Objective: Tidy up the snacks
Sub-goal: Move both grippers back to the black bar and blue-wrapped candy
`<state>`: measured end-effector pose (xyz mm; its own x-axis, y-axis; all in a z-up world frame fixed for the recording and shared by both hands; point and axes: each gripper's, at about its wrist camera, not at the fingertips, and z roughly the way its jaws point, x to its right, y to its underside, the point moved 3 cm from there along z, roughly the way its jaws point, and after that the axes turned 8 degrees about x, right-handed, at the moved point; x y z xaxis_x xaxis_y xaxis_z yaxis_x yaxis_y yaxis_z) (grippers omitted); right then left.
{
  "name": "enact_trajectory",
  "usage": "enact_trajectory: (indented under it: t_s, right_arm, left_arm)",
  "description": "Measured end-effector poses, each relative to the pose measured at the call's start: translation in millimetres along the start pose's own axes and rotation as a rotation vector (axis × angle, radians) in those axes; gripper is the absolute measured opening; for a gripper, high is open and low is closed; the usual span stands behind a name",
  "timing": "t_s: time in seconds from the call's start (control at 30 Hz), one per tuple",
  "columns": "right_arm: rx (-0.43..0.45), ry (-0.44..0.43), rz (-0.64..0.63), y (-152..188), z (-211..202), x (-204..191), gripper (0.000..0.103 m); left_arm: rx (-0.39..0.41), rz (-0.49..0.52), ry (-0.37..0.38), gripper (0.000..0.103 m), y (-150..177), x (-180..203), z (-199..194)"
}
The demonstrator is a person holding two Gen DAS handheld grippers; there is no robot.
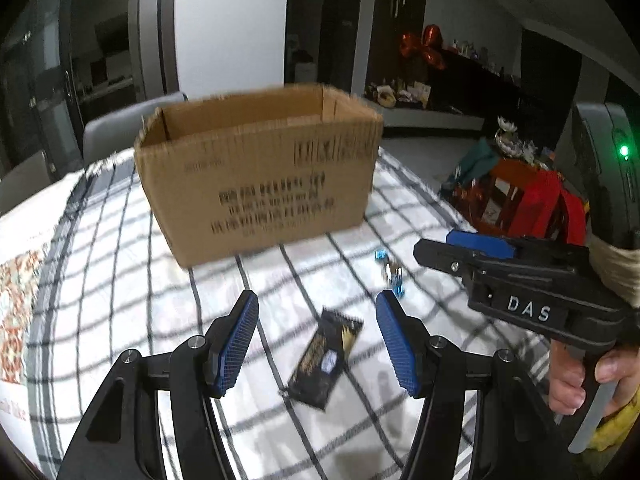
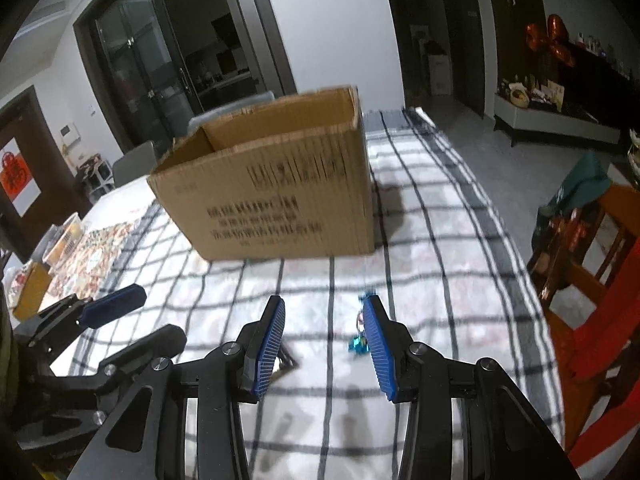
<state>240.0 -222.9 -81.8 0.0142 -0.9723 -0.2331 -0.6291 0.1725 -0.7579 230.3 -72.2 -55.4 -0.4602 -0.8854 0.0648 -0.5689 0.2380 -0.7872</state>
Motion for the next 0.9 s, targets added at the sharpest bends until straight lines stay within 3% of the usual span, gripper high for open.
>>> enact_trajectory:
  t_s: [0.37,0.83,0.9]
  right_arm:
    - [-0.066,0.043,0.000,29,23,9,0.042]
    - [-0.099,0.083,-0.004,30,54,18,0.041]
    - [-0.106,0.087,-0.006,29,59,19,0.036]
  left_arm:
    - [-0.101,0.005,0.023,0.060,41,0,32]
    - [-0.175,0.015,0.039,0.056,57,3,68]
    - [-0.180,0.013,0.035,0.053,57,2,71]
